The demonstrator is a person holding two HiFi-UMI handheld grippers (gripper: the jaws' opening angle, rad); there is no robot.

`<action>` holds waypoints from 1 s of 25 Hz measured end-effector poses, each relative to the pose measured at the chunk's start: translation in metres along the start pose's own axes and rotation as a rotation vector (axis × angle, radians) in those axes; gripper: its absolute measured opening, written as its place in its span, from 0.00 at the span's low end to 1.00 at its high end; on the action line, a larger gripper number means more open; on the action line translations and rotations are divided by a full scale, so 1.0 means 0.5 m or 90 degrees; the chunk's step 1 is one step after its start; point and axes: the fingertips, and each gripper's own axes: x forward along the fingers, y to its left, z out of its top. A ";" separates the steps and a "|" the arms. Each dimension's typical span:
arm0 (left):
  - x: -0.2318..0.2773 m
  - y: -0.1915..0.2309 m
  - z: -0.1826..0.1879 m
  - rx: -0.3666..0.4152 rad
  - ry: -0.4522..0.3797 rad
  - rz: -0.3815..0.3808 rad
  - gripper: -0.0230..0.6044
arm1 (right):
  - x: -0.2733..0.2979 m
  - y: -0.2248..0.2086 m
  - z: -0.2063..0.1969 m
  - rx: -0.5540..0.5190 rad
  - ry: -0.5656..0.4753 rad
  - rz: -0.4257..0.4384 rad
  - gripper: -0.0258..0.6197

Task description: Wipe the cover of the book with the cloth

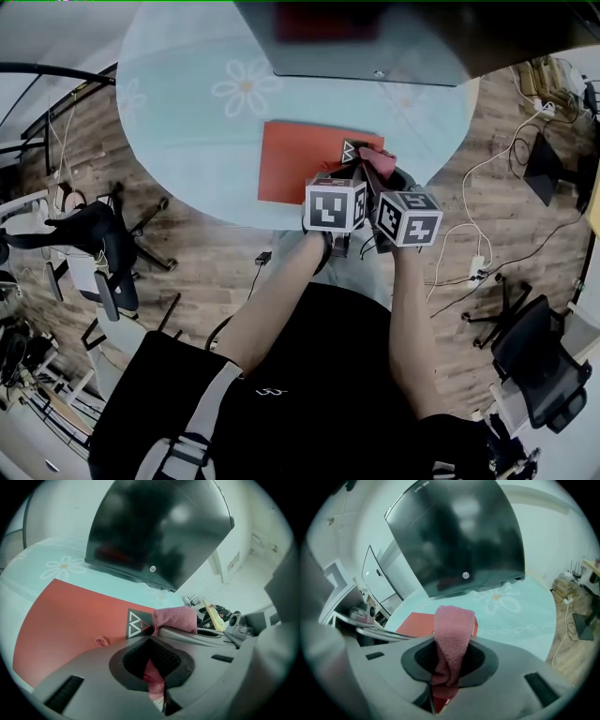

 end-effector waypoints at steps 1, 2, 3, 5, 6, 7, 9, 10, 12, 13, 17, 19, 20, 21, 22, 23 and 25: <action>0.003 -0.007 -0.001 0.002 0.000 -0.002 0.06 | -0.005 -0.006 0.000 0.003 -0.003 -0.002 0.18; 0.005 -0.013 -0.003 0.005 0.001 -0.003 0.06 | -0.010 -0.011 -0.001 0.006 -0.008 -0.005 0.18; 0.007 -0.020 -0.005 0.008 0.003 -0.006 0.06 | -0.014 -0.017 -0.004 0.009 -0.012 -0.009 0.18; 0.012 -0.035 -0.013 0.013 0.010 -0.021 0.06 | -0.026 -0.032 -0.015 0.018 -0.013 -0.022 0.19; 0.014 -0.044 -0.019 0.016 0.016 -0.031 0.06 | -0.033 -0.039 -0.019 0.022 -0.013 -0.028 0.19; 0.016 -0.051 -0.024 0.019 0.023 -0.041 0.06 | -0.040 -0.044 -0.022 0.027 -0.015 -0.032 0.19; 0.016 -0.061 -0.028 0.029 0.033 -0.055 0.06 | -0.054 -0.046 -0.017 0.038 -0.034 -0.031 0.19; 0.014 -0.064 -0.026 0.034 0.033 -0.059 0.06 | -0.062 -0.046 -0.011 0.045 -0.049 -0.030 0.19; 0.005 -0.069 -0.014 0.049 0.023 -0.063 0.06 | -0.075 -0.042 0.003 0.052 -0.074 -0.030 0.19; -0.003 -0.070 -0.006 0.054 0.014 -0.065 0.06 | -0.080 -0.039 0.011 0.052 -0.083 -0.032 0.19; -0.051 -0.062 0.036 0.050 -0.031 -0.085 0.06 | -0.079 0.004 0.041 0.046 -0.097 -0.020 0.19; -0.071 -0.039 0.047 0.048 -0.043 -0.081 0.06 | -0.067 0.041 0.055 0.036 -0.100 -0.005 0.19; -0.079 -0.021 0.049 0.046 -0.046 -0.074 0.06 | -0.059 0.062 0.059 0.030 -0.097 0.002 0.19; -0.089 0.000 0.051 0.041 -0.048 -0.068 0.06 | -0.049 0.083 0.061 0.022 -0.092 0.009 0.19; -0.098 0.021 0.054 0.033 -0.051 -0.063 0.06 | -0.037 0.104 0.060 0.015 -0.086 0.017 0.19; -0.108 0.045 0.057 0.022 -0.054 -0.058 0.06 | -0.024 0.125 0.059 0.007 -0.079 0.026 0.19; -0.130 0.095 0.068 0.001 -0.065 -0.045 0.06 | 0.006 0.170 0.059 -0.007 -0.066 0.046 0.19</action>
